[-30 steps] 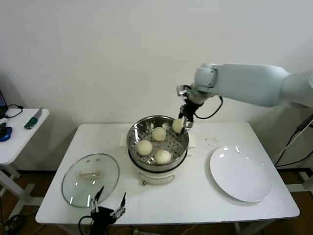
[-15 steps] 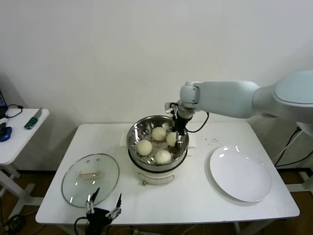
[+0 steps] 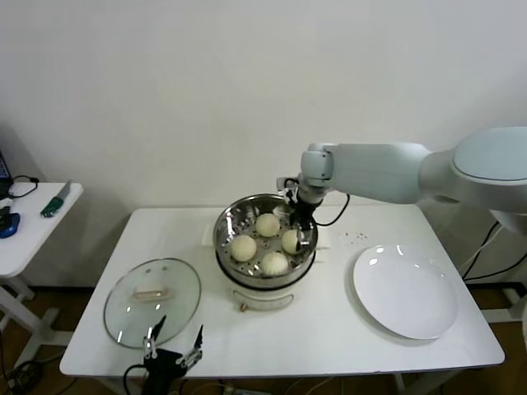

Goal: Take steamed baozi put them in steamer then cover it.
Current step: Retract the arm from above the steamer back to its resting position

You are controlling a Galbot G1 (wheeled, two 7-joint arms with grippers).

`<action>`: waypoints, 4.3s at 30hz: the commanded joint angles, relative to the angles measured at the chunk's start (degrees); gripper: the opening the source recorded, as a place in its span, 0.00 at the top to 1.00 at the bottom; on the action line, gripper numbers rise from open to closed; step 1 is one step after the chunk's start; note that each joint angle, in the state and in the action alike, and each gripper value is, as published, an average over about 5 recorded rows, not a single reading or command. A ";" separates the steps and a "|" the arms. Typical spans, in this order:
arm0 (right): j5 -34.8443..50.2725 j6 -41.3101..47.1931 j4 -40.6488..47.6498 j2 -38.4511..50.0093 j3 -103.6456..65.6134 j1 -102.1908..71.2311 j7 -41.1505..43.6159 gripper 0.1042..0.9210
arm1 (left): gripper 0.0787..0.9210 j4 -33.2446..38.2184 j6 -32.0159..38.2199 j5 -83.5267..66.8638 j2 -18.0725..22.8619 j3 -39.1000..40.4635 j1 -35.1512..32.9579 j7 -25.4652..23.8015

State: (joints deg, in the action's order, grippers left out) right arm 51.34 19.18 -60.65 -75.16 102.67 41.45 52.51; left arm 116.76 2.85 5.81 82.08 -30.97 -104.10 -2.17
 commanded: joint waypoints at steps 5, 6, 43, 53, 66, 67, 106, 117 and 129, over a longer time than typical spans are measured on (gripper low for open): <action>0.86 -1.00 -3.49 5.34 -2.69 4.79 2.43 0.12 | 0.12 0.13 -0.01 0.02 -0.14 -0.15 -0.06 -0.01; 0.74 -1.57 -3.73 6.40 -3.27 5.14 2.00 0.12 | 0.12 0.13 -0.03 0.02 -0.15 -0.18 -0.04 0.00; -13.97 -25.83 -28.61 42.00 -103.55 -82.57 -38.75 0.12 | 0.12 4.55 -3.63 9.37 3.06 -3.36 3.26 2.93; -21.11 -24.04 -32.81 26.36 -134.85 -111.11 -35.01 0.12 | 0.12 3.46 -2.73 29.64 2.35 -7.16 6.28 1.59; -27.54 -24.37 -33.41 15.26 -142.12 -120.47 -34.49 0.12 | 0.12 -4.32 -4.65 74.43 -0.74 -9.14 9.73 3.43; -28.29 -24.14 -33.50 14.90 -142.13 -120.70 -34.65 0.12 | 0.12 -5.37 -5.51 75.26 -0.86 -8.69 10.28 3.42; -35.50 -20.79 -34.30 7.45 -143.17 -124.99 -37.15 0.12 | 0.12 -29.12 -13.63 73.34 -3.29 -3.01 28.50 11.99; -37.60 -21.56 -33.85 6.32 -142.81 -124.69 -36.52 0.12 | 0.12 -32.69 -14.00 73.20 -3.67 -2.28 31.05 13.09; -39.35 -21.57 -32.70 5.77 -143.19 -122.04 -35.47 0.12 | 0.30 -33.15 -13.60 71.81 -3.80 -1.81 30.59 12.93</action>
State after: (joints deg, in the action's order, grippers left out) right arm 13.12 -2.64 -93.82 -69.28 -40.36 -82.38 16.59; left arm 84.92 -10.86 78.13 78.42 -33.08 -74.00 10.54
